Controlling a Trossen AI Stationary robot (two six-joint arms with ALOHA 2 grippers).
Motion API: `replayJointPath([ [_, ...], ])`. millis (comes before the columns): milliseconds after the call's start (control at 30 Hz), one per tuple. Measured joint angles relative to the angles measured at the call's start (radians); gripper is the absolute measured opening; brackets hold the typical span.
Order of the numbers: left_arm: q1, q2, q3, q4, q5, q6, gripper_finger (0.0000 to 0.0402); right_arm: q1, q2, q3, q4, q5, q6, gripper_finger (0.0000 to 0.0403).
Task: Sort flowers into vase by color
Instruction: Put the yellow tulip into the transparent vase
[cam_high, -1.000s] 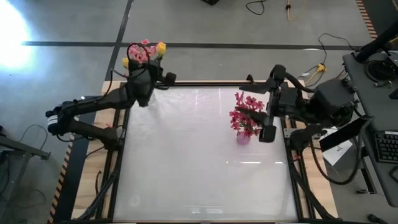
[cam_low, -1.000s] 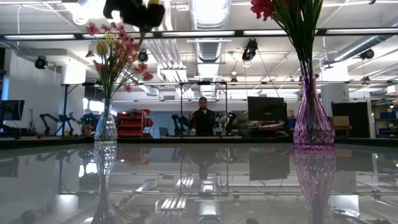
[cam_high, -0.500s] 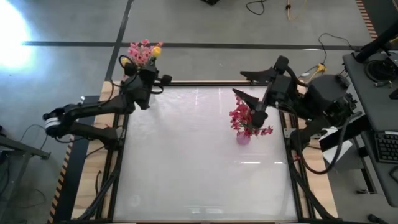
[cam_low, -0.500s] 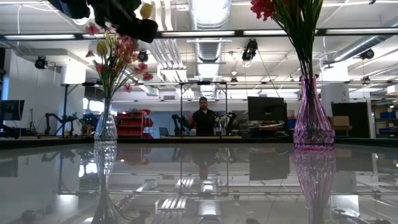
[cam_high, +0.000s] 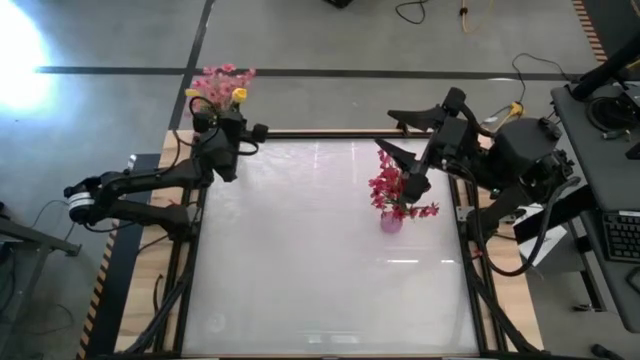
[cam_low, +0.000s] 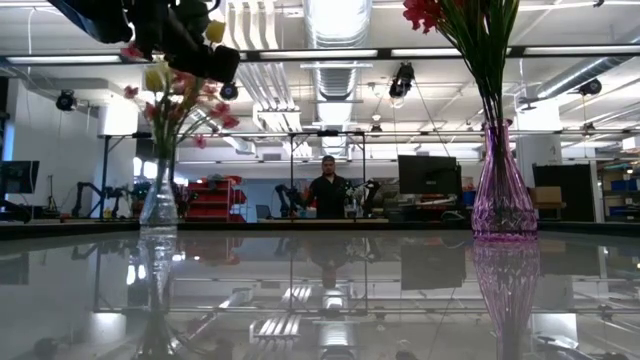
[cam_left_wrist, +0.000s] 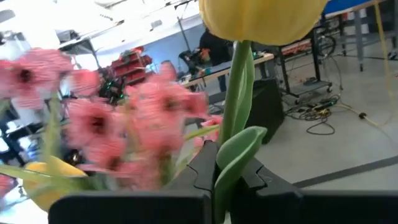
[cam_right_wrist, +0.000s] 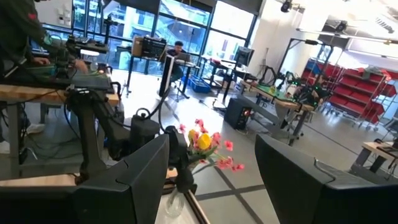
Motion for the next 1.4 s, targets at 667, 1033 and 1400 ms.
replayJointPath([
  [667, 0.051, -0.022, 0.036, -0.013, -0.182, -0.03, 0.0, 0.0, -0.005, 0.0, 0.0, 0.0, 0.003, 0.0231],
  [1033, 0.092, -0.024, 0.035, -0.025, -0.251, -0.067, 0.0, 0.0, -0.005, 0.0, -0.001, -0.001, 0.011, 0.0229],
  [1400, 0.101, -0.018, 0.017, -0.043, -0.285, -0.107, 0.0, 0.0, -0.005, 0.0, -0.001, -0.001, 0.011, 0.0228],
])
